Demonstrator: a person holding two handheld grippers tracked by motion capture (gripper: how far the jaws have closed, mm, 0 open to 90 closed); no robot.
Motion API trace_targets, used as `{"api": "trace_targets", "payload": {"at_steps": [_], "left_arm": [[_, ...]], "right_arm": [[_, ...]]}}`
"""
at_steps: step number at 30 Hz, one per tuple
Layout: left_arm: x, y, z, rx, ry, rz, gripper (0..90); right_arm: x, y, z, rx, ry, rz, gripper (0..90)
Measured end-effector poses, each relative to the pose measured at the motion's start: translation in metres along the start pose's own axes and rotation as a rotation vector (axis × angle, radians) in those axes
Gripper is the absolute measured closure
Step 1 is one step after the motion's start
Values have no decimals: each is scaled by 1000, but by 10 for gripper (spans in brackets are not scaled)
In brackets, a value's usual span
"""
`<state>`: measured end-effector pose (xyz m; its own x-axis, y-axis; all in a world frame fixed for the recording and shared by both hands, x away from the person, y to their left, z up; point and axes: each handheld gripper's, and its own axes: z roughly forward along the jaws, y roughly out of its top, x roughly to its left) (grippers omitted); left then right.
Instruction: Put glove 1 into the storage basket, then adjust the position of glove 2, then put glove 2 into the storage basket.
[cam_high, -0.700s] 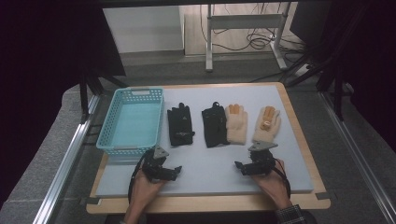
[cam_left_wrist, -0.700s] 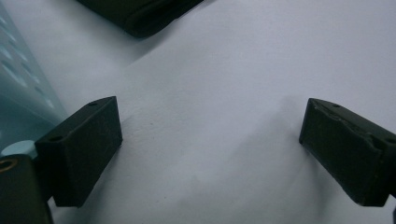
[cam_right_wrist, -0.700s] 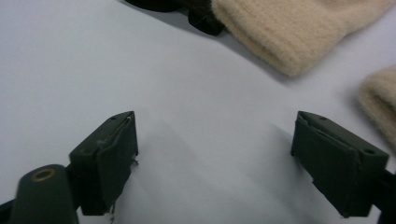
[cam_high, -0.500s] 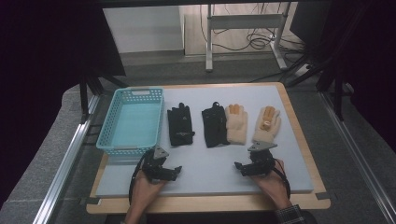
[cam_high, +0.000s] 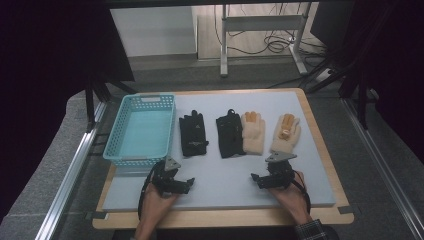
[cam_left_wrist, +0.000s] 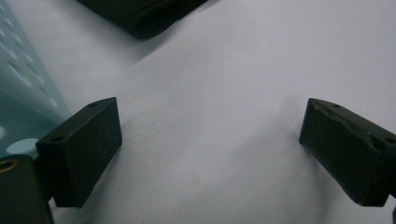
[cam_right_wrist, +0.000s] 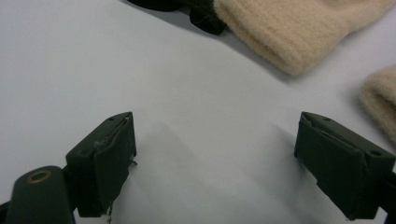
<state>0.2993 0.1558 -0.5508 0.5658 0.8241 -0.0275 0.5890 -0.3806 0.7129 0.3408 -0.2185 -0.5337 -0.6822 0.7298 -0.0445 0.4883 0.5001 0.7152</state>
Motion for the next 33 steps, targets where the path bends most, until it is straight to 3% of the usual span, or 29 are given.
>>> {"api": "trace_targets", "payload": {"at_steps": [6,11,18,21,29,30,31,33], "left_arm": [[0,0,0,0,-1,-2,61],[0,0,0,1,-2,-3,61],[1,0,0,1,-4,-5,61],[1,0,0,2,-4,-6,61],[1,0,0,1,-4,-7,62],[1,0,0,1,-4,-7,62],[1,0,0,1,-3,-7,63],[1,0,0,1,-3,-7,63]], "right_arm": [[2,0,-1,-7,-1,5,183],[3,1,-4,-1,14,-8,299],[3,5,-4,9,39,-7,378],[0,8,-4,9,80,34,452],[-7,28,2,-5,150,49,740],[-7,28,2,-5,150,49,740],[-9,36,5,-8,170,47,816],[-9,46,8,-8,186,49,858]]}}
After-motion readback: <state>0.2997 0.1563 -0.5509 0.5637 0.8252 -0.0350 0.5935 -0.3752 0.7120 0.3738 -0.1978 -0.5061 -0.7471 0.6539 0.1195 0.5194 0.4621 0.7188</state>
